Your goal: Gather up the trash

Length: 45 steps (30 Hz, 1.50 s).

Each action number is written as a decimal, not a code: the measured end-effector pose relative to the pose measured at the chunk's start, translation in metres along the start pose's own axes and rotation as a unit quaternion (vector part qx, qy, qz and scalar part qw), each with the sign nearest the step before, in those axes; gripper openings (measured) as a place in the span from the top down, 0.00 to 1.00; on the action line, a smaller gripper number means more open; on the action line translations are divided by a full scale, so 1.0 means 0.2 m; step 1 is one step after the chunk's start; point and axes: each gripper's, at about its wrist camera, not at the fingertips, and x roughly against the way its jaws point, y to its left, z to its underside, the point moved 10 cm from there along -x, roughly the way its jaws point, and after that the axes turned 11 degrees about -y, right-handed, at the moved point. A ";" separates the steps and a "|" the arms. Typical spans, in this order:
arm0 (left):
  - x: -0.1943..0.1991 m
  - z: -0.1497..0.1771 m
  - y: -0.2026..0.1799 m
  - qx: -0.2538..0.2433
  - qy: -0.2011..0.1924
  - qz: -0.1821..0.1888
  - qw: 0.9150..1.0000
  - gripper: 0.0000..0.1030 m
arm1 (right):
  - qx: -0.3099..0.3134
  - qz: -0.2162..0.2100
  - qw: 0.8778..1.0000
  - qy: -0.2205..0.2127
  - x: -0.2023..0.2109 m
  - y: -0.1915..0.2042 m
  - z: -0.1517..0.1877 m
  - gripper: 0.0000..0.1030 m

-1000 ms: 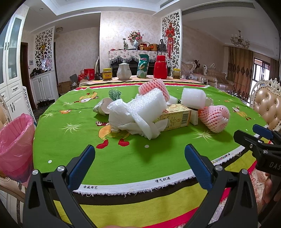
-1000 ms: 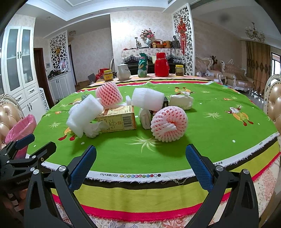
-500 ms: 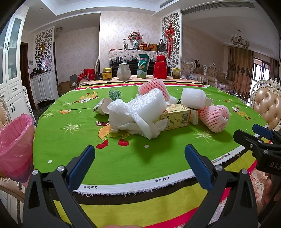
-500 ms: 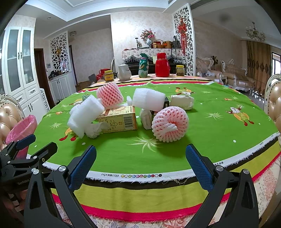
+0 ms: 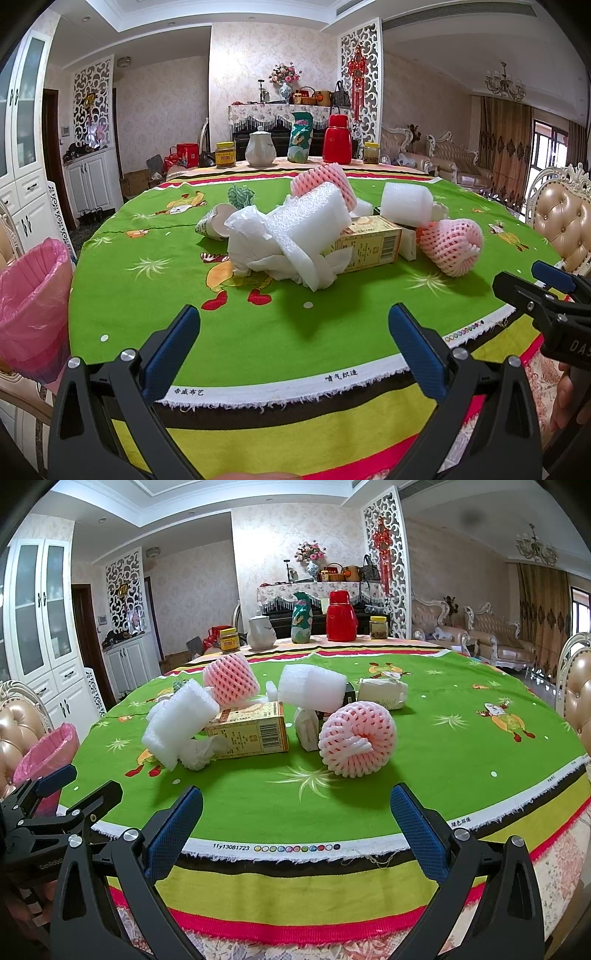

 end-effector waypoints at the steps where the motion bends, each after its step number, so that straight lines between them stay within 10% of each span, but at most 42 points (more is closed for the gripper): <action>1: 0.00 0.00 0.00 0.000 0.000 0.000 1.000 0.04 | 0.000 0.000 1.000 0.000 0.00 0.00 0.00 0.07; 45: -0.07 -0.01 0.08 -0.006 0.014 -0.022 1.000 0.04 | 0.019 0.021 0.999 0.021 -0.12 -0.06 -0.02 0.07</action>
